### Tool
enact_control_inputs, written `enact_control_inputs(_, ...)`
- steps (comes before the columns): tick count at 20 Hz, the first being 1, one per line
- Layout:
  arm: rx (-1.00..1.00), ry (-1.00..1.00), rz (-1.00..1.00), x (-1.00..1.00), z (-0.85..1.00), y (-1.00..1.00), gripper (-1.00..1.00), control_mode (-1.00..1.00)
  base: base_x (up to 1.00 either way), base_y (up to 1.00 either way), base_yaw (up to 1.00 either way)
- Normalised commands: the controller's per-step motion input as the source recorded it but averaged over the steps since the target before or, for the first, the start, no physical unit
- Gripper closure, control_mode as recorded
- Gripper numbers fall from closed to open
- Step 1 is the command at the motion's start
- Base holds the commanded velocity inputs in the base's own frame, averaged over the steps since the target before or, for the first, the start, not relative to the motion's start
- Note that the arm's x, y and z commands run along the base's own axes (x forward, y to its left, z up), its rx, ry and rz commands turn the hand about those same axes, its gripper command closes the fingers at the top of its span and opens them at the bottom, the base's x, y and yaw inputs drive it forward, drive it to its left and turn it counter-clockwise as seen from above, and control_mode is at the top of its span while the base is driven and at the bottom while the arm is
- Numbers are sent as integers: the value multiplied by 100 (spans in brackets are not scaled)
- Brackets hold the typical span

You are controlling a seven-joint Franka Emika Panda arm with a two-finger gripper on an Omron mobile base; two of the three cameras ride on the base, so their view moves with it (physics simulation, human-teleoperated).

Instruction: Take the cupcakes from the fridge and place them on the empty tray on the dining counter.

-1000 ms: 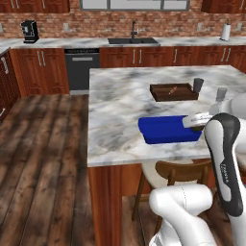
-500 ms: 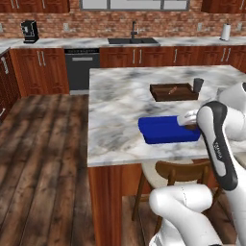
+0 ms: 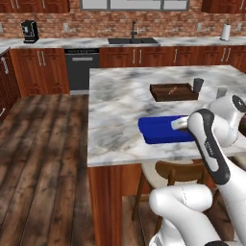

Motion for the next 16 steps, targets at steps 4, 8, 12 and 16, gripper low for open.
enact_control_inputs(4,2,0,0,66,-13,-2,100,-100,0,0,0)
enact_control_inputs(8,1,0,0,56,-14,-8,100,-100,0,0,0)
enact_control_inputs(12,0,0,0,44,-21,-15,100,-100,0,0,0)
enact_control_inputs(16,0,0,0,33,-23,-11,100,-100,0,0,0)
